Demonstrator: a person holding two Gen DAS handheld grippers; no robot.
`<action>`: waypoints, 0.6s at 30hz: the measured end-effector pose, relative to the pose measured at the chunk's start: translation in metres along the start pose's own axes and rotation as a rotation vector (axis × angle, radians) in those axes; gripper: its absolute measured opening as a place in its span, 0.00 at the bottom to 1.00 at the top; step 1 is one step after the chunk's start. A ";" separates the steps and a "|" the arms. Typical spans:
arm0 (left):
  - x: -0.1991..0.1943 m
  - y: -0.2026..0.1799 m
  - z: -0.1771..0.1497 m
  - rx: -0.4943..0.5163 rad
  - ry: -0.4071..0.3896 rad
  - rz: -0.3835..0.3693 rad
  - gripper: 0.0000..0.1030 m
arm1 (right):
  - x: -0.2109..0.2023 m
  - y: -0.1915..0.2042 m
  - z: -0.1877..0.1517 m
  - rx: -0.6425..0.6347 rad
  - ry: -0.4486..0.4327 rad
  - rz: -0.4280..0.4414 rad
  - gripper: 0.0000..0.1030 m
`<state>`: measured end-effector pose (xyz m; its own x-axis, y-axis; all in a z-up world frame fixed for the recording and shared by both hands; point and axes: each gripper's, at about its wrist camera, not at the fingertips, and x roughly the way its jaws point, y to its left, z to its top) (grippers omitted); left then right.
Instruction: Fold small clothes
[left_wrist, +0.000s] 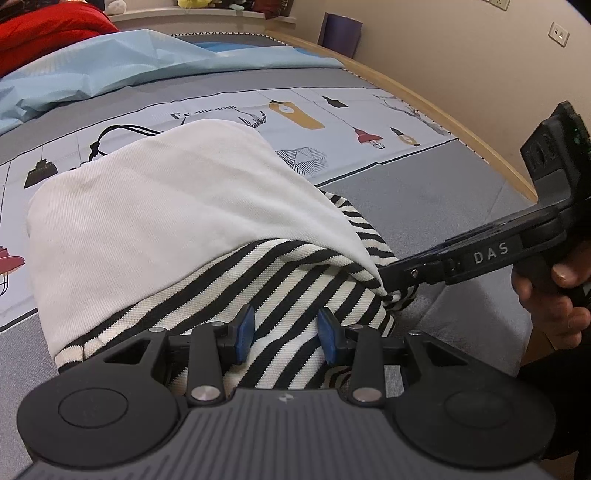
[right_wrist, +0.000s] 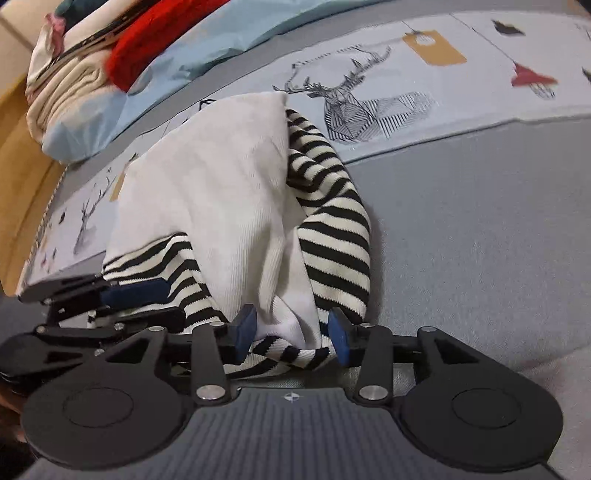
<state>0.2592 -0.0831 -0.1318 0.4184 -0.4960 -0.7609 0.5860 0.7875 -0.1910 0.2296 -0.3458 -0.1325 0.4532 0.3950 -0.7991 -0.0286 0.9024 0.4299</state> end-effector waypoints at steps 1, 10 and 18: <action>0.000 0.000 0.000 -0.002 0.000 0.000 0.40 | -0.001 0.001 0.000 -0.009 -0.005 0.003 0.42; 0.001 -0.001 0.000 -0.003 -0.001 0.002 0.40 | -0.022 -0.006 0.008 0.086 -0.109 0.125 0.56; -0.001 0.001 0.000 -0.006 -0.002 -0.002 0.40 | 0.004 0.005 -0.001 -0.033 0.013 -0.050 0.05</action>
<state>0.2598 -0.0820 -0.1311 0.4181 -0.4985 -0.7594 0.5831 0.7883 -0.1964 0.2304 -0.3397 -0.1342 0.4436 0.3515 -0.8244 -0.0362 0.9262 0.3754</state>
